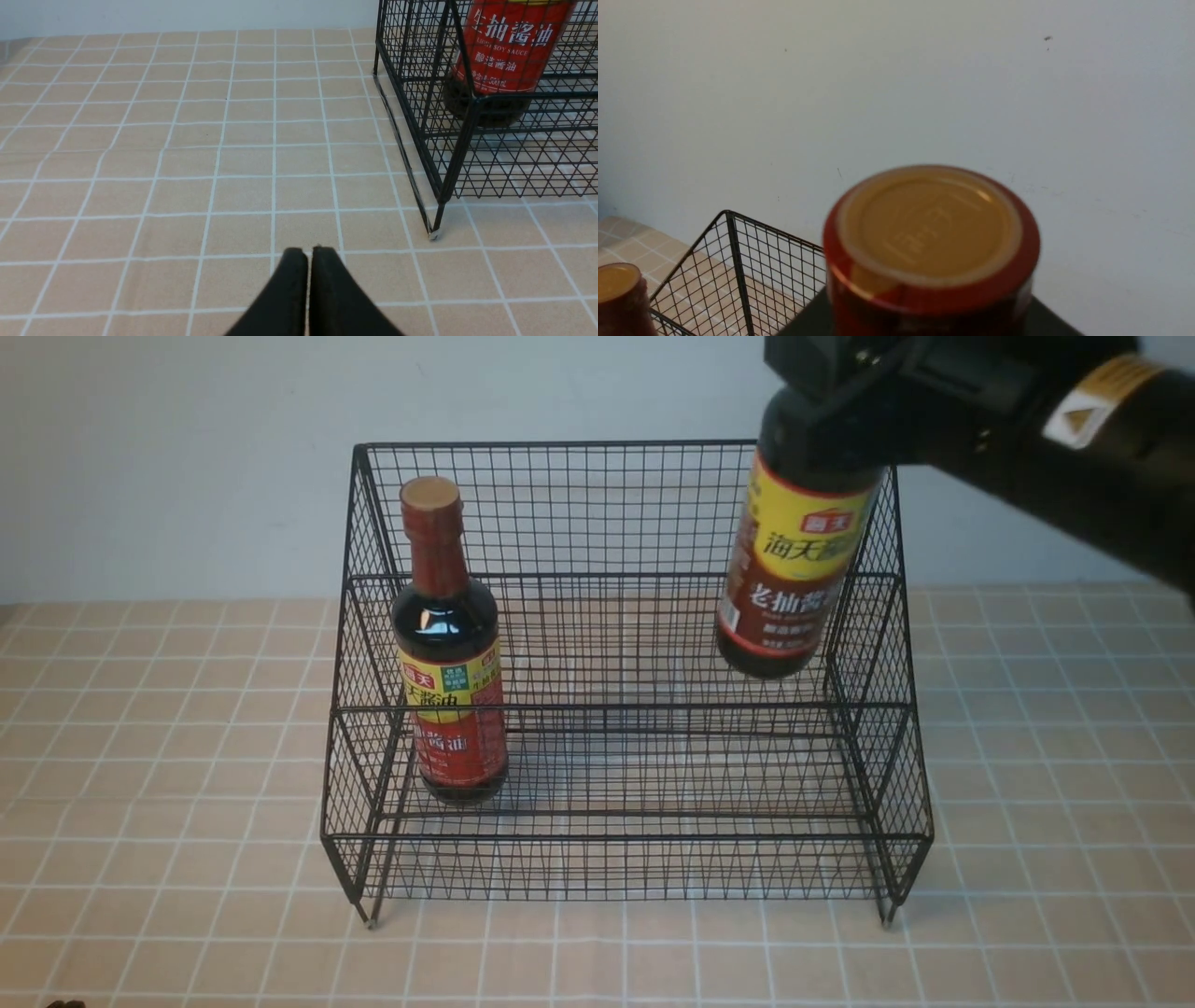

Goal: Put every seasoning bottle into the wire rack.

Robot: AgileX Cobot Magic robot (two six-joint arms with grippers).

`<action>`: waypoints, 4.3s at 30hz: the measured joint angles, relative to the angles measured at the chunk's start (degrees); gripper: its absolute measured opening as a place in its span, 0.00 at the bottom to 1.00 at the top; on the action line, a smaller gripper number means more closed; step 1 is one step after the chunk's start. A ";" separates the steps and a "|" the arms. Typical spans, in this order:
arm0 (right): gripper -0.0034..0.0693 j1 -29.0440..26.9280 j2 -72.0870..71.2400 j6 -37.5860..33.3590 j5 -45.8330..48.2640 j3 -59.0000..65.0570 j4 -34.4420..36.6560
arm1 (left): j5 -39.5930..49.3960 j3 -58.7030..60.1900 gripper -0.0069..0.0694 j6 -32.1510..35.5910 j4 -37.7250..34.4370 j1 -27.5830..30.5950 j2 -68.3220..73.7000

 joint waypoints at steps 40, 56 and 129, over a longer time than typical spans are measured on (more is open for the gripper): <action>0.73 -0.10 1.23 -0.19 17.41 -0.69 -0.15 | 0.00 0.00 0.08 0.00 0.00 0.00 0.00; 0.17 -0.10 -33.89 13.83 46.31 -0.94 -10.30 | 0.00 0.00 0.08 0.00 0.00 0.00 0.00; 0.03 -27.10 -79.67 15.33 24.32 64.43 -11.13 | 0.05 0.00 0.08 0.00 0.00 0.00 0.00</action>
